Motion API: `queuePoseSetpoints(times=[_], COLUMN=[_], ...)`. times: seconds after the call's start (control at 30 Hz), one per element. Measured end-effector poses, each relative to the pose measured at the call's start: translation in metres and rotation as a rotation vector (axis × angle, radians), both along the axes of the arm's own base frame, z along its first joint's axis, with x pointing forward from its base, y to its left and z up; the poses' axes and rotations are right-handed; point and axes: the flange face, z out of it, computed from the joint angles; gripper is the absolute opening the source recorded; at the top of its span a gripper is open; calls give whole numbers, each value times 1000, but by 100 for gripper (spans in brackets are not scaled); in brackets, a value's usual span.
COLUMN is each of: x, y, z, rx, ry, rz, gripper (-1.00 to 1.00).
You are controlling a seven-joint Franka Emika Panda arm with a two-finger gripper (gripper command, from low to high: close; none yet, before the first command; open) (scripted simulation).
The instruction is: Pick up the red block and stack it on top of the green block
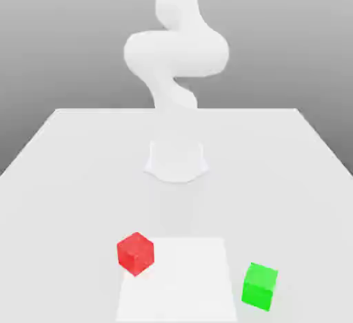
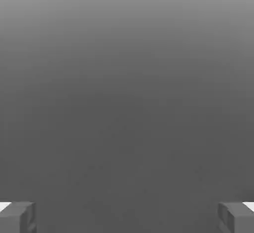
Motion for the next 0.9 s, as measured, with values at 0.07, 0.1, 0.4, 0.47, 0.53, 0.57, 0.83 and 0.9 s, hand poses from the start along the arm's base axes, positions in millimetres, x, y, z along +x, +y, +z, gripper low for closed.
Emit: queuePoseSetpoints(times=[0.07,0.1,0.4,0.47,0.53,0.57,0.83,0.9], x=[25,35,57,46,30,21,-2,-4], y=[-11,-16,-44,-49,-55,-58,-66,-65], z=[-49,-74,-299,-346,-388,-408,-491,-508], rx=[60,86,227,235,234,231,214,215], ry=[79,118,460,532,598,629,693,695], rz=[-48,-73,-350,-425,-501,-541,-632,-633], gripper=[0,0,0,0,0,0,0,0])
